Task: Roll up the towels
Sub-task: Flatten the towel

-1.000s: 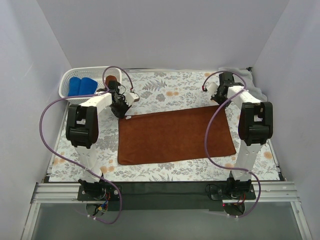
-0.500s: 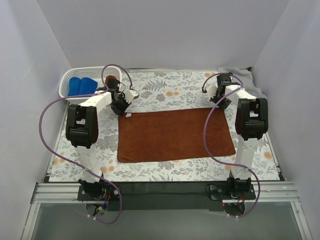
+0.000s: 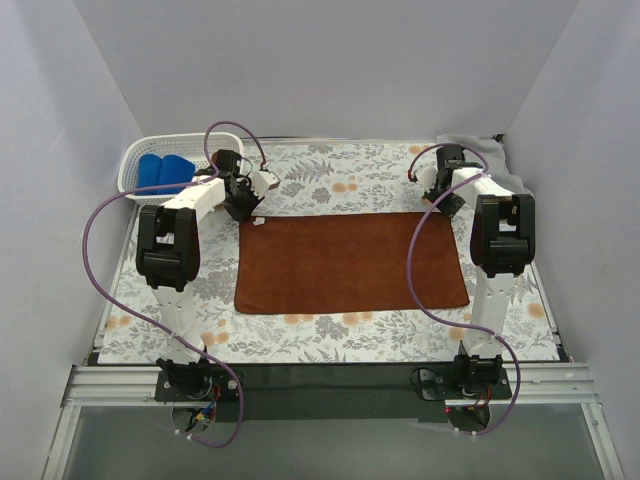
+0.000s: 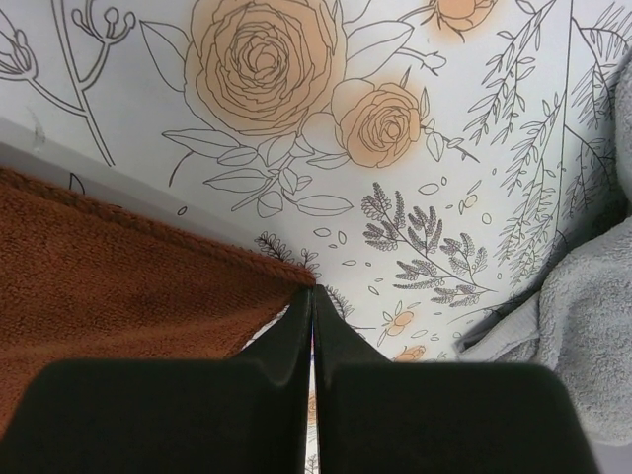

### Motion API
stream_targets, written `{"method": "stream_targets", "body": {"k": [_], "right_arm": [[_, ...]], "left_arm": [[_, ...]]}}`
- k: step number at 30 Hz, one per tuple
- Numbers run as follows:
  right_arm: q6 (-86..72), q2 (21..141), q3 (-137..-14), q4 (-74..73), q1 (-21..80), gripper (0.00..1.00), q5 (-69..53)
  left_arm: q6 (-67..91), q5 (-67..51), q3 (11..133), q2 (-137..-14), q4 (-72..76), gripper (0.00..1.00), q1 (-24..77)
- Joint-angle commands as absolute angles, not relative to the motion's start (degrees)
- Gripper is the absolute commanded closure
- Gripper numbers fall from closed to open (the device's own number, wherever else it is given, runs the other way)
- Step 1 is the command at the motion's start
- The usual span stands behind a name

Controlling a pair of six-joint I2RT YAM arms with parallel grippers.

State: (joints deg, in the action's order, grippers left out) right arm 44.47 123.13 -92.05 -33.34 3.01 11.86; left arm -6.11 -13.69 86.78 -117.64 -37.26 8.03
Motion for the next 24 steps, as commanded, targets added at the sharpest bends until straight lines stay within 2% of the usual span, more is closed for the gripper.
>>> {"method": "stream_targets", "body": {"k": [1, 7, 8, 9, 10, 11, 12, 13, 15, 20, 22, 24], "right_arm": [[43.94, 122.0, -94.13, -34.19, 1.85, 0.99, 12.22], [44.39, 122.69, -95.97, -34.71, 1.32, 0.99, 11.69], [44.56, 122.96, -96.15, -34.98, 1.32, 0.99, 11.52], [44.47, 123.31, -96.67, -35.15, 1.41, 0.99, 11.6], [44.21, 124.01, -97.03, -35.68, 1.41, 0.96, 12.04], [44.03, 124.19, -97.38, -35.94, 1.32, 0.9, 12.04], [43.6, 124.1, -97.64, -36.21, 1.32, 0.8, 11.78], [43.33, 123.75, -97.82, -36.3, 1.32, 0.75, 11.52], [42.72, 122.79, -98.61, -36.74, 1.32, 0.65, 11.42], [42.36, 117.35, -98.53, -42.26, 0.79, 0.64, 9.42], [43.15, 112.26, -94.69, -46.64, 0.7, 0.64, 4.24], [44.12, 106.82, -90.9, -51.38, 0.79, 0.58, -0.76]], "left_arm": [[-6.06, -13.71, 89.56, -117.25, -36.3, 1.0, 7.65], [-6.33, -13.8, 90.09, -117.95, -36.3, 1.0, 7.65], [-6.42, -13.8, 90.17, -118.12, -36.3, 0.96, 7.65], [-6.42, -13.62, 90.26, -118.3, -36.65, 0.82, 7.65], [-6.42, -13.71, 90.52, -118.47, -36.74, 0.77, 7.65], [-6.33, -13.97, 90.61, -118.3, -37.0, 0.73, 7.65], [-6.24, -14.93, 90.88, -118.13, -37.0, 0.68, 7.65], [-6.07, -15.64, 91.05, -117.43, -37.09, 0.66, 7.65], [-5.54, -17.48, 92.28, -116.55, -38.05, 0.64, 7.65], [-7.36, -23.19, 93.61, -109.88, -46.21, 0.62, 7.65], [-10.18, -27.13, 89.05, -104.45, -48.59, 0.63, 7.65], [-14.83, -28.91, 83.36, -99.0, -52.89, 0.64, 7.65]]}}
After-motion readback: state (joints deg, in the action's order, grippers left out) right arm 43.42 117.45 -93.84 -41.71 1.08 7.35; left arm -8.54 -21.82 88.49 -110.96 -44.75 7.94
